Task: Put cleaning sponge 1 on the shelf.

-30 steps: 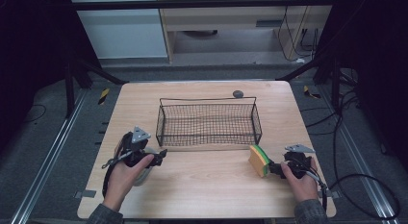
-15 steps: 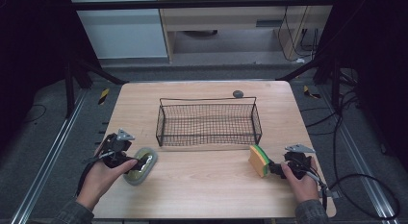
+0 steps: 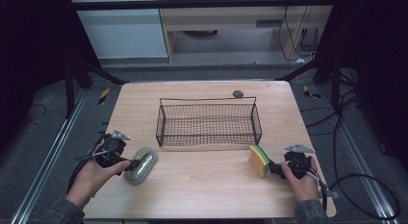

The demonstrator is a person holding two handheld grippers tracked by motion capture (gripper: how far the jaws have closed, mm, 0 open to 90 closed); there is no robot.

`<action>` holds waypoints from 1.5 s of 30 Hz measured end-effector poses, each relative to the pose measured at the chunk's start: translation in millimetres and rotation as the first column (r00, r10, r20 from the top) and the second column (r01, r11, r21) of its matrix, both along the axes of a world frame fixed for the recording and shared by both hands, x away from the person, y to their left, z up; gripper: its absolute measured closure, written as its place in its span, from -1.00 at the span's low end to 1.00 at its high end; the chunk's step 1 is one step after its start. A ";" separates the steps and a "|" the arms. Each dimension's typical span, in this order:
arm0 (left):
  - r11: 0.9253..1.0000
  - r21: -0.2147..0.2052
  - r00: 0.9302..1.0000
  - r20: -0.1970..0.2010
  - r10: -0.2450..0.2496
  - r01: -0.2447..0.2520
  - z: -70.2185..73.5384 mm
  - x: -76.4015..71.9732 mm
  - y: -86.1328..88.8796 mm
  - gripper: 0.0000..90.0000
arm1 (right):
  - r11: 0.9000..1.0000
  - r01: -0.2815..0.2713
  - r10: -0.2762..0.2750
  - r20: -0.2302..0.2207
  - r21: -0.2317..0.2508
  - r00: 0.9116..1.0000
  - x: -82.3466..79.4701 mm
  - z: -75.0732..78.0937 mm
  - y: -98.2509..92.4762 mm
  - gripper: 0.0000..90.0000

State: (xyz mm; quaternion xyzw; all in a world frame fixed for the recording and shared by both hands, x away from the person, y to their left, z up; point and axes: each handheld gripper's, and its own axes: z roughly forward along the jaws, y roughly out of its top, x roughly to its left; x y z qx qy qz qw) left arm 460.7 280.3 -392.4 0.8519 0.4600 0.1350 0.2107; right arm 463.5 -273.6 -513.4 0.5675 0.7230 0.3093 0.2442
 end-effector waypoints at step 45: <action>0.996 0.075 0.977 -0.212 -0.027 0.043 -39.6 39.3 -11.2 0.31 | 1.000 -0.007 0.007 0.000 0.000 1.000 0.2 0.0 -0.2 -0.99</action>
